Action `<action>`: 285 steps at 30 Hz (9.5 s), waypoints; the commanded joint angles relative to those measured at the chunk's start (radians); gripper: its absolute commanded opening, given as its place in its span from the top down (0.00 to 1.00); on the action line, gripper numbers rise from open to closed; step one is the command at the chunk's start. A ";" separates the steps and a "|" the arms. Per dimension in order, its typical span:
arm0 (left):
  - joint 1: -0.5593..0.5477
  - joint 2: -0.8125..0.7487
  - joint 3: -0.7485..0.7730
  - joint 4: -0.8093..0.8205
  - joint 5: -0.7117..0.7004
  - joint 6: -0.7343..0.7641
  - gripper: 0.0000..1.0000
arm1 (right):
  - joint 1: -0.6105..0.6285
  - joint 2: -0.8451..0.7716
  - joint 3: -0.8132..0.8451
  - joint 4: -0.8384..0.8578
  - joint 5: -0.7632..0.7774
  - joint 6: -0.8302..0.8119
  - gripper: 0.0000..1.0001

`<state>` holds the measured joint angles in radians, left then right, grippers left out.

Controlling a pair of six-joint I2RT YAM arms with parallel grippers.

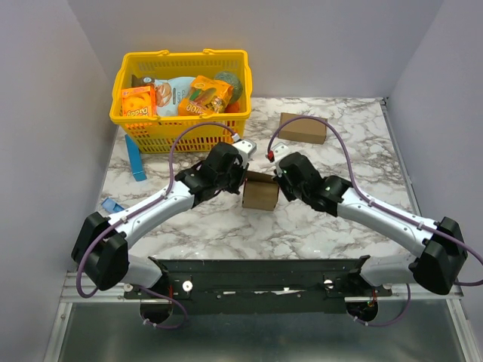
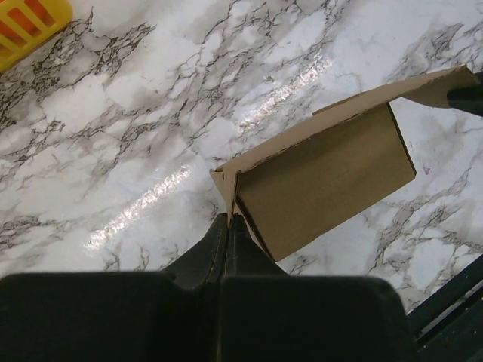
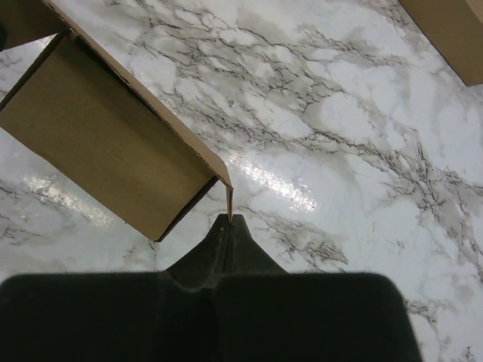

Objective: Fold the paper box

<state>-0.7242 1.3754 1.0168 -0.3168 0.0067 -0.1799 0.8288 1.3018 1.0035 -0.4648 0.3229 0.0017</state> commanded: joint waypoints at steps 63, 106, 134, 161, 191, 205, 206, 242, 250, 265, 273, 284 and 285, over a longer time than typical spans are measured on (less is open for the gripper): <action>-0.162 0.093 -0.110 0.173 -0.204 -0.529 1.00 | 0.070 0.007 -0.040 0.018 0.174 0.113 0.99; -0.340 0.171 -0.119 0.098 -0.405 -0.526 1.00 | 0.058 0.099 0.138 -0.120 0.070 0.299 0.99; -0.376 0.198 -0.101 0.053 -0.473 -0.517 1.00 | -0.045 0.125 0.191 -0.133 -0.082 0.314 0.99; -0.377 0.223 -0.092 0.058 -0.464 -0.521 1.00 | -0.089 0.019 -0.052 -0.014 -0.136 0.241 0.99; -0.383 0.237 -0.081 0.036 -0.599 -0.320 1.00 | -0.077 -0.272 -0.034 -0.138 -0.028 0.314 0.11; -0.383 0.136 -0.052 0.048 -0.583 -0.319 0.51 | -0.120 -0.228 0.038 -0.064 -0.122 0.334 0.10; -0.383 0.122 -0.050 0.047 -0.585 -0.319 0.48 | -0.122 -0.226 0.037 -0.054 -0.125 0.331 0.10; -0.113 -0.109 -0.159 0.304 -0.126 -0.595 0.09 | -0.181 -0.205 -0.180 0.184 -0.096 0.474 0.05; -0.087 -0.030 -0.153 0.361 -0.109 -0.606 0.11 | -0.206 -0.187 -0.192 0.204 -0.105 0.475 0.06; -0.081 0.016 -0.224 0.432 -0.062 -0.648 0.35 | -0.218 -0.174 -0.252 0.235 -0.131 0.475 0.22; -0.081 0.027 -0.265 0.461 -0.042 -0.671 0.55 | -0.218 -0.188 -0.286 0.232 -0.150 0.478 0.41; -0.095 0.033 -0.320 0.476 -0.028 -0.684 0.66 | -0.218 -0.203 -0.341 0.229 -0.165 0.485 0.53; -0.095 0.027 -0.325 0.478 -0.033 -0.687 0.65 | -0.218 -0.205 -0.347 0.229 -0.163 0.483 0.53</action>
<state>-0.8131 1.4048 0.7136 0.1478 -0.0391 -0.8558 0.6147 1.1019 0.7002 -0.1963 0.1654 0.4919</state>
